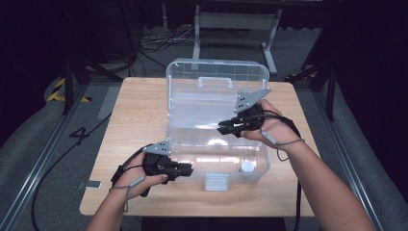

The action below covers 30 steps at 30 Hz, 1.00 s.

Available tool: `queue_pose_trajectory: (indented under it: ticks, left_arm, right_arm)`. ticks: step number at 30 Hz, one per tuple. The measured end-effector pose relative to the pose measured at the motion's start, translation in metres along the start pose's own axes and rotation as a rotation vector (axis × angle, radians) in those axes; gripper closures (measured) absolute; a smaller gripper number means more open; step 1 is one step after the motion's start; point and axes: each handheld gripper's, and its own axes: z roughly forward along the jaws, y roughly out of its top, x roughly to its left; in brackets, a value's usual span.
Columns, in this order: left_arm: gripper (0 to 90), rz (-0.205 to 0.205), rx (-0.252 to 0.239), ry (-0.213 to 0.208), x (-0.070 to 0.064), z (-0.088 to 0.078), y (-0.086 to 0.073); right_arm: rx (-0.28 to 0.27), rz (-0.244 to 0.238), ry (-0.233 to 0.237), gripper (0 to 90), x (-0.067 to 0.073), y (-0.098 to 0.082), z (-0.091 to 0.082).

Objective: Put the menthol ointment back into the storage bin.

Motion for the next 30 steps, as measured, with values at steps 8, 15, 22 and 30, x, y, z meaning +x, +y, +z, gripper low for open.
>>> queue_pose_trajectory:
  ticks: [8,15,22,30]
  left_arm:
    - [76.5,0.000,-0.001,-0.001,0.000,0.001,0.000]
    - [76.3,0.001,-0.002,0.000,0.000,0.001,0.000]
    - [76.3,0.003,-0.003,0.001,0.000,0.001,0.000]
    - [76.3,0.002,-0.003,0.001,0.000,0.001,0.000]
  right_arm:
    - [0.005,0.002,0.012,78.6,0.005,-0.003,-0.001]
    - [0.005,-0.006,0.014,79.0,0.008,-0.005,-0.001]
    - [0.005,-0.007,0.022,79.0,0.010,-0.006,-0.001]
    - [0.006,-0.008,0.027,79.3,0.013,-0.008,-0.001]
